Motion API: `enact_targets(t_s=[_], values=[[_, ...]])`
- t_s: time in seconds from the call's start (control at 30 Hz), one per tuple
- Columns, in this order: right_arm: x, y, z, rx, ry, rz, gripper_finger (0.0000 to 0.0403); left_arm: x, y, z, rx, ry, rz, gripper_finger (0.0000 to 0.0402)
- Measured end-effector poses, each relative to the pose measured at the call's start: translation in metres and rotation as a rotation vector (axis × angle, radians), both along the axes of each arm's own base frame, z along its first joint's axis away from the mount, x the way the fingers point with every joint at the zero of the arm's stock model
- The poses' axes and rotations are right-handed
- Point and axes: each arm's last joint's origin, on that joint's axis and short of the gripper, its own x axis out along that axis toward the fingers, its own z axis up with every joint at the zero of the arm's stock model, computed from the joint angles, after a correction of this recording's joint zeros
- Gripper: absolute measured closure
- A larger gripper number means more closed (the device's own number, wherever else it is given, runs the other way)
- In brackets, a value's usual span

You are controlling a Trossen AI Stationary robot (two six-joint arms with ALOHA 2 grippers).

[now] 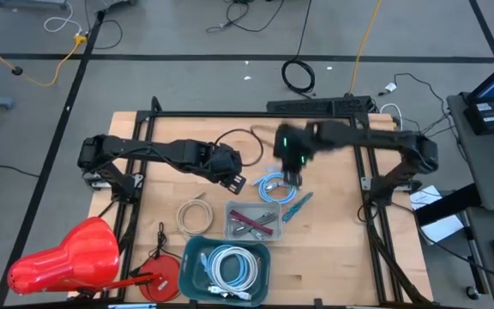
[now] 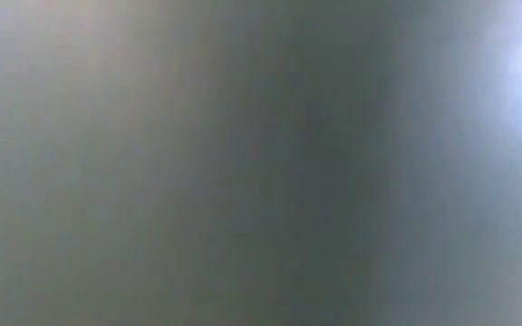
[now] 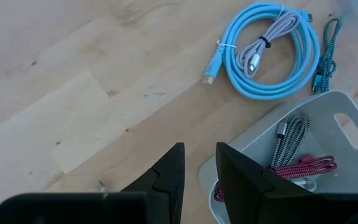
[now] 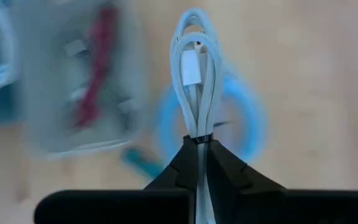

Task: Pick & Place USB Port
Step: Put the white charger cable into the gray bin, then put the light violet charger cable into the gray bin

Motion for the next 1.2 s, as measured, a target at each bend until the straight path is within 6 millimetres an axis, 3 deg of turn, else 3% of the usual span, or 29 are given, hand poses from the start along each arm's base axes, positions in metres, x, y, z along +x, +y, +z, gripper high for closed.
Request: enact_targets(t_s=[0.17,0.3,0.5,0.63,0.73,1.03,1.2], values=[[0.022,0.077,-0.002,0.032,-0.096,0.069,0.0397,-0.01,-0.002,0.014,0.013,-0.035,-0.01,0.0309],[0.048,0.109,-0.027,0.084,-0.111,0.108,0.0397,-0.026,0.0,0.03,0.036,-0.053,0.017,0.0309],[0.069,0.12,-0.07,0.108,-0.017,0.115,0.0397,-0.059,0.0,0.053,0.055,-0.063,0.056,0.0309],[0.072,0.122,-0.084,0.051,0.019,0.126,0.0397,-0.069,-0.002,0.058,0.083,-0.047,0.041,0.0309],[0.075,0.12,-0.086,0.046,0.011,0.131,0.0381,-0.074,-0.004,0.057,0.089,0.018,-0.022,0.0309],[0.075,0.121,-0.087,0.056,0.02,0.12,0.0261,-0.094,0.002,0.05,0.143,0.282,-0.156,0.0309],[0.072,0.121,-0.078,0.085,0.002,0.122,0.0222,-0.098,0.005,0.054,0.338,0.425,-0.211,0.0309]])
